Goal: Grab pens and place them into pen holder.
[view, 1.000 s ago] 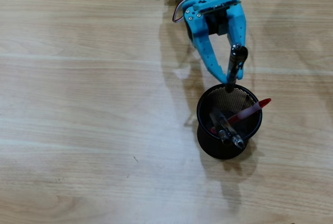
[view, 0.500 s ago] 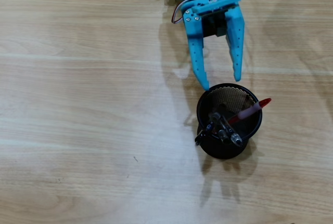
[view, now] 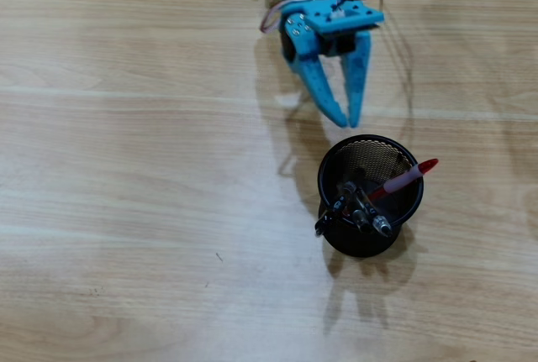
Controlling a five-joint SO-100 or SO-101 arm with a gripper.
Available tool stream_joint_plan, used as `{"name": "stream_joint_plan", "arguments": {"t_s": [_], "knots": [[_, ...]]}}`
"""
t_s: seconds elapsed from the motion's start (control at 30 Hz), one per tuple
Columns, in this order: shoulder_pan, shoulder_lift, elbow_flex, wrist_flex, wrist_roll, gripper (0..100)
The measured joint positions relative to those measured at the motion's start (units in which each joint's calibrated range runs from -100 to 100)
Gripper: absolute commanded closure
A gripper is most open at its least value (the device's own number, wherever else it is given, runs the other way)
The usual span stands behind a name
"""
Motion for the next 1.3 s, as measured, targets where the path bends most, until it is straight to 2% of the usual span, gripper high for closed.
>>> {"name": "stream_joint_plan", "arguments": {"t_s": [0.07, 0.1, 0.27, 0.4, 0.5, 0.6, 0.7, 0.83, 1.0, 1.1, 1.3], "knots": [[1.3, -7.1, 6.7, 0.0, 8.3, 98], [1.5, -8.5, 8.3, 0.0, 10.2, 98], [4.5, -22.2, 26.0, 0.0, 18.9, 98], [7.7, -31.2, 39.6, 0.3, 23.7, 98], [9.8, -38.6, 46.2, 6.8, 28.0, 98], [10.8, -43.8, 46.5, 13.3, 31.1, 98], [10.7, -50.9, 46.9, 26.0, 34.3, 98], [11.1, -61.3, 48.7, 41.8, 37.1, 98], [10.3, -73.0, 49.8, 55.8, 39.4, 98], [8.3, -75.4, 49.9, 61.5, 41.5, 98], [7.2, -75.4, 49.7, 65.2, 44.7, 98]]}}
